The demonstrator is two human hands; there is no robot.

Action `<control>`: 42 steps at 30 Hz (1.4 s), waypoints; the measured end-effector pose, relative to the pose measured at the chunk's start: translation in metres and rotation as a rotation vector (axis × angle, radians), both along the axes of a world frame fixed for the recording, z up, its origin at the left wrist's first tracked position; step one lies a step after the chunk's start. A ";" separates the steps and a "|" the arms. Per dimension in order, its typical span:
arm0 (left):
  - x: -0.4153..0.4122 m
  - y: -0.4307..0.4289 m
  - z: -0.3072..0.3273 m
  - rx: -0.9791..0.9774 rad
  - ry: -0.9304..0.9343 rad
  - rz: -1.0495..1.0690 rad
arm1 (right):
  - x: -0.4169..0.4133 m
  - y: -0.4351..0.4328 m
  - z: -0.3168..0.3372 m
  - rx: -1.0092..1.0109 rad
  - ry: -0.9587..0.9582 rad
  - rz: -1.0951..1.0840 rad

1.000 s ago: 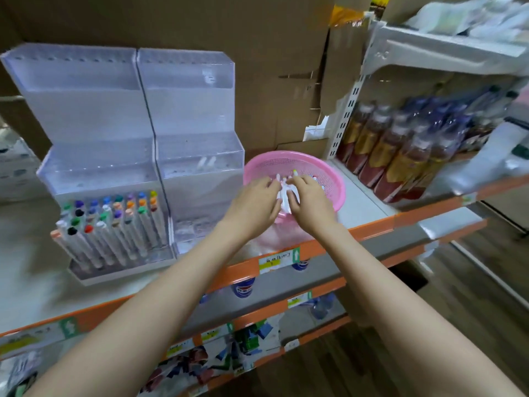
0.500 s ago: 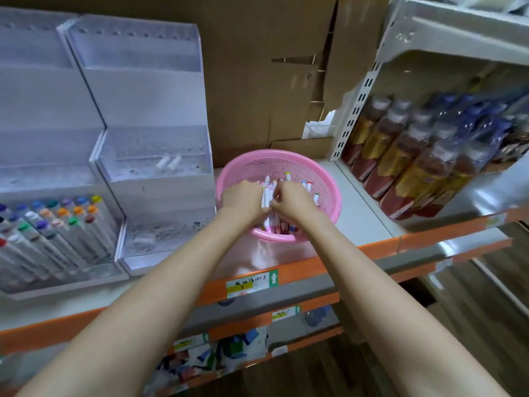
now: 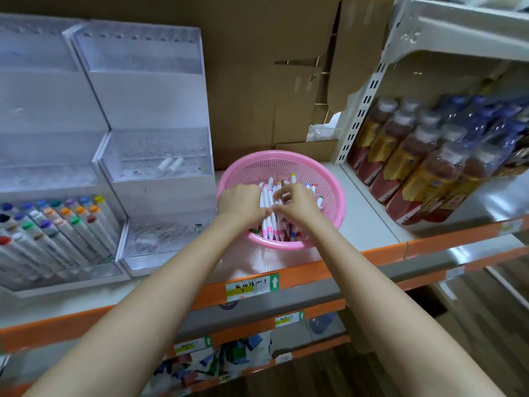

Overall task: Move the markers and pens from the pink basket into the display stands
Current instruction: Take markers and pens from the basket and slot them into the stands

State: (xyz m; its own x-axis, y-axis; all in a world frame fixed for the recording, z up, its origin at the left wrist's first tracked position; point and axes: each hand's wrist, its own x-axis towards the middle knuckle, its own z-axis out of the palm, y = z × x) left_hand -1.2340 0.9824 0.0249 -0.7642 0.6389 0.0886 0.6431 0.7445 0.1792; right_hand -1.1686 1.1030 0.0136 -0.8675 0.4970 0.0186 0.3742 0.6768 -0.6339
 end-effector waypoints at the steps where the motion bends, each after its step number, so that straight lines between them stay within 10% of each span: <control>1: -0.001 0.000 -0.001 0.012 -0.005 -0.001 | 0.000 0.000 0.000 0.000 0.008 -0.001; 15: -0.001 -0.008 0.008 0.383 -0.332 0.037 | 0.005 -0.005 0.003 -0.057 0.191 -0.025; 42: 0.017 -0.061 0.057 0.910 -0.002 -0.259 | 0.023 -0.063 0.071 0.012 0.598 0.141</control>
